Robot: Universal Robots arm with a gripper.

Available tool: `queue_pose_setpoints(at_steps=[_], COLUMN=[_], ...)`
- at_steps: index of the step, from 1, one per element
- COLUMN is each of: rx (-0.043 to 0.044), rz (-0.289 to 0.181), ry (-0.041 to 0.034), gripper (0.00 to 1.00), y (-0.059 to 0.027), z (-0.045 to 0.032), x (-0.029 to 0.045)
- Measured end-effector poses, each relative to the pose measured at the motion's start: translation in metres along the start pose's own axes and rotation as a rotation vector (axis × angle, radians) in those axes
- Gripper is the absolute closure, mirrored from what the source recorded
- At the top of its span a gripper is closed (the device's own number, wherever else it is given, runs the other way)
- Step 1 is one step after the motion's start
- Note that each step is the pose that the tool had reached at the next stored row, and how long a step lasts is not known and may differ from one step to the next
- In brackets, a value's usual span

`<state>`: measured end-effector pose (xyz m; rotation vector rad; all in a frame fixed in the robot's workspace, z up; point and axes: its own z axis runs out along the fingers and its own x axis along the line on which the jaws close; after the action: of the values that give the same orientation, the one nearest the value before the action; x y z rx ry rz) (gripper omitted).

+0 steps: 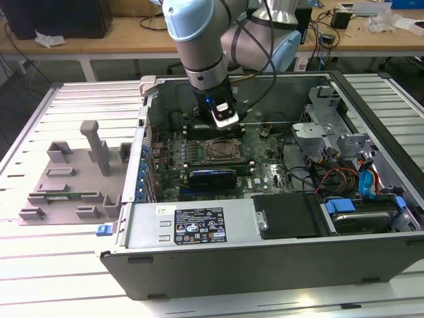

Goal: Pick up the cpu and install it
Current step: 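Install the first cpu locking lever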

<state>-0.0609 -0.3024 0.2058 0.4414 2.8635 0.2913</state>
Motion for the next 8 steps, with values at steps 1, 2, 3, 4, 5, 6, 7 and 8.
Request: queue_pose_setpoints(at_steps=[1,2,3,4,5,6,7,8], rx=[0.0020,0.0041,0.0060,0.0082,0.0092,0.0104,0.0109,0.0111], rz=[0.009,0.020,0.029,0.040,0.045,0.051,0.054,0.055], ry=[-0.0022,-0.0047,-0.0070,-0.0097,-0.0109,-0.0121,-0.0129,-0.0132], gripper=[0.89,0.89,0.89,0.89,0.89,0.89,0.89,0.89], y=[-0.0001,-0.0002,-0.0003,-0.0003,-0.0002,0.0007,0.0017,0.0025], z=[0.0002,0.0004,0.0007,0.0008,0.0009,0.0011,0.0013,0.0014], x=[0.0002,0.0003,0.0004,0.0006,0.0009,0.0018,0.0029,0.0037])
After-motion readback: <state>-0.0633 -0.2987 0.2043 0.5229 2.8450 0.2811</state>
